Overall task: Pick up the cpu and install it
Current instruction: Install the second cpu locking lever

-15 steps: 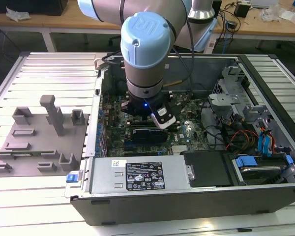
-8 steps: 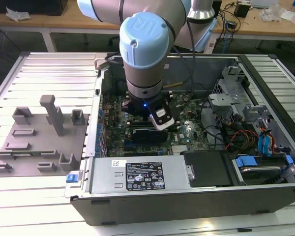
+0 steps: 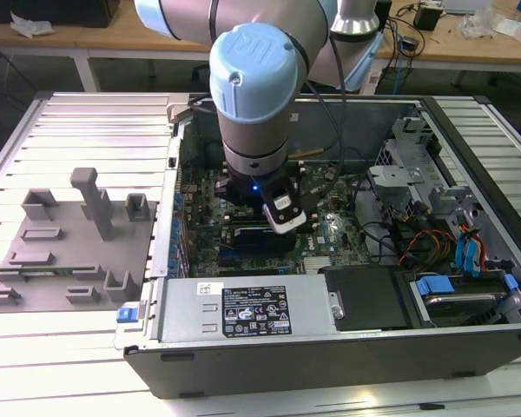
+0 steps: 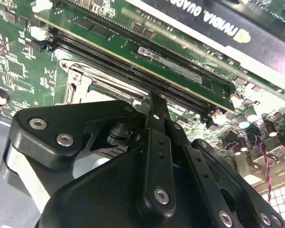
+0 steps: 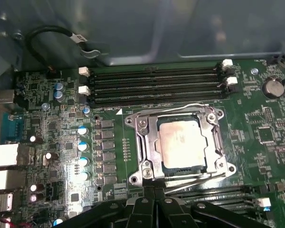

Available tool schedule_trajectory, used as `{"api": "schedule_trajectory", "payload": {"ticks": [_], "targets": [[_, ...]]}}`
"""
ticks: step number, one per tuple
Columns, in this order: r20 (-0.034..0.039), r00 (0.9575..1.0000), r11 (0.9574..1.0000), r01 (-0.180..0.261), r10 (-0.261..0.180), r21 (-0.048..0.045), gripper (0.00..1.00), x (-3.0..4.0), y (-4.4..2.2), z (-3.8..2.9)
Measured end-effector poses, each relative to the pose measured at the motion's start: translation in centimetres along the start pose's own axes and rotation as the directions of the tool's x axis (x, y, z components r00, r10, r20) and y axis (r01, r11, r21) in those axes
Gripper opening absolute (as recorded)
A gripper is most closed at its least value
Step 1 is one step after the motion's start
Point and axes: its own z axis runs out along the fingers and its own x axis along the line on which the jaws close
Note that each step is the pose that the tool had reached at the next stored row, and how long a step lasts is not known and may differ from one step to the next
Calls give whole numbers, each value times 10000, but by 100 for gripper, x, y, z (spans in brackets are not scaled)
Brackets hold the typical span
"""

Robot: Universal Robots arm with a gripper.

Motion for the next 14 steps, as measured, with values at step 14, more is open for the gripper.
{"api": "schedule_trajectory", "payload": {"ticks": [14], "targets": [[55,9998,9999,-168,168,-20,11,88,-5,38]]}}
